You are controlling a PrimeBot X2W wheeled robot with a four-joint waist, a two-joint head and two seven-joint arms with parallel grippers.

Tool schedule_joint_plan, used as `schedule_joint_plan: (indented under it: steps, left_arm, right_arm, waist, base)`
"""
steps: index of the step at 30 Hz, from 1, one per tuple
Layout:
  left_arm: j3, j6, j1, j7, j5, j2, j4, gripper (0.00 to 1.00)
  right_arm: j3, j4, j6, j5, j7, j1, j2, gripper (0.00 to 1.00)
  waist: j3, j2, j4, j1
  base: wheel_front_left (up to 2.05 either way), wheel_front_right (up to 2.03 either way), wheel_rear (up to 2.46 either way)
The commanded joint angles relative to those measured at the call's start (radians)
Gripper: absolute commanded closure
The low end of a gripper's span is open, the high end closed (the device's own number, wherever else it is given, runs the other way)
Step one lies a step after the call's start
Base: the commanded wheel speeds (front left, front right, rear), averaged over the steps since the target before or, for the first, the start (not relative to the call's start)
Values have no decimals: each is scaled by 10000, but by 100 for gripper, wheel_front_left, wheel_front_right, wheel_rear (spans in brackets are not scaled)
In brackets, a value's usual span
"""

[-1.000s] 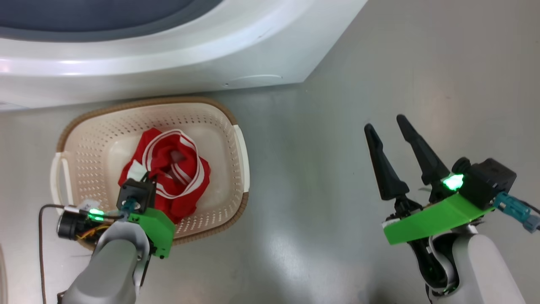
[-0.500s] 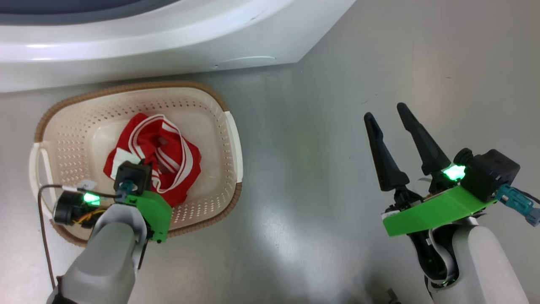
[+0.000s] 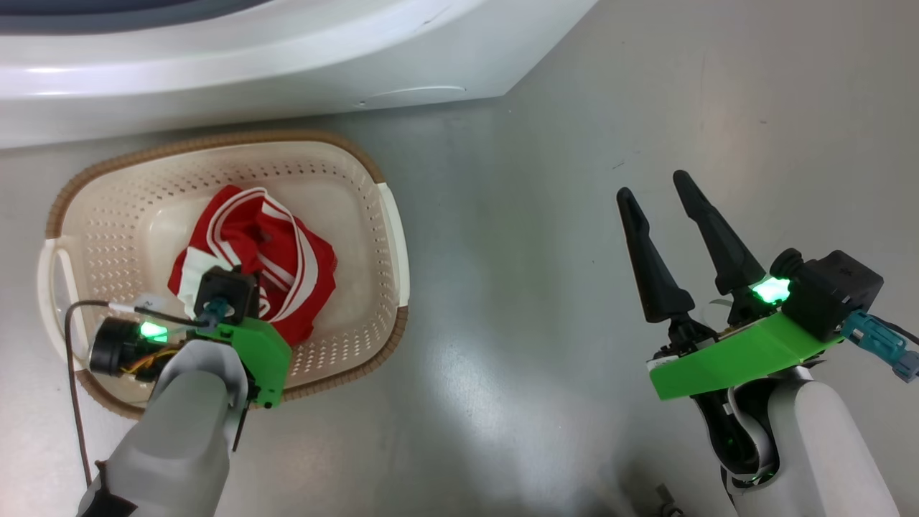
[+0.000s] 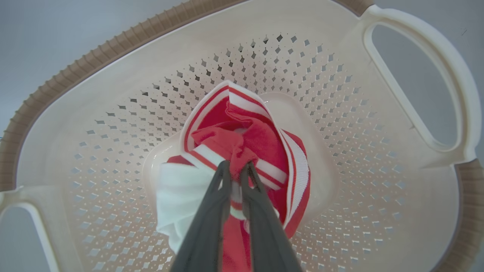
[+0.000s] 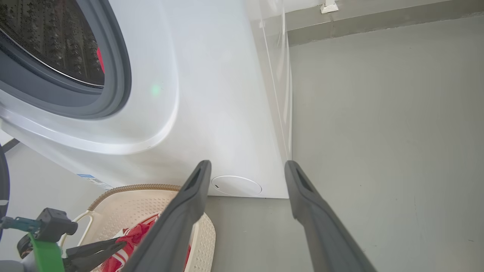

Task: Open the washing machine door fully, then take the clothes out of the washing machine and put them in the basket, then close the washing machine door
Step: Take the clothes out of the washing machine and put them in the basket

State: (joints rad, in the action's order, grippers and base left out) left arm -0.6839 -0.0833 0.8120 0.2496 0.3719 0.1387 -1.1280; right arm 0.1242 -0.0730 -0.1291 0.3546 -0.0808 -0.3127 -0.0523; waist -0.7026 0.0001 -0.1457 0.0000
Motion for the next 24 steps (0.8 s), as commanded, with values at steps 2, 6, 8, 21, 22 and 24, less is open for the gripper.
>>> schedule_joint_plan:
  steps: [2, 6, 8, 21, 22, 24]
  left_arm:
    - [220, -12, -3, 121, -75, 213, -12, 21]
    - [244, -35, -21, 121, -107, 205, -13, 0]
    - [270, -58, -35, 121, -116, 200, 25, 0]
    - [473, -342, -430, 122, -343, 281, 833, 0]
    - [491, -362, -480, 122, -372, 291, 923, 0]
    - [491, -362, -480, 122, -372, 291, 923, 0]
  right_arm:
    - [238, -182, -16, -2, -51, 28, 20, 0]
    - [243, -143, -16, 27, -69, 17, 20, 0]
    - [251, -125, -16, 40, -83, 7, 20, 0]
    - [279, 92, -16, 117, -190, 5, 20, 0]
    - [279, 105, -16, 123, -195, 6, 20, 0]
    - [279, 105, -16, 123, -195, 6, 20, 0]
  waist:
    - [63, -1, 20, 0]
    - [145, -1, 70, 0]
    - [182, -1, 95, 0]
    - [562, -1, 218, 0]
    - [601, -1, 229, 0]
    - [601, -1, 229, 0]
  base:
    - [0, 0, 0]
    - [0, 0, 0]
    - [0, 0, 0]
    - [0, 0, 0]
    - [0, 0, 0]
    - [0, 0, 0]
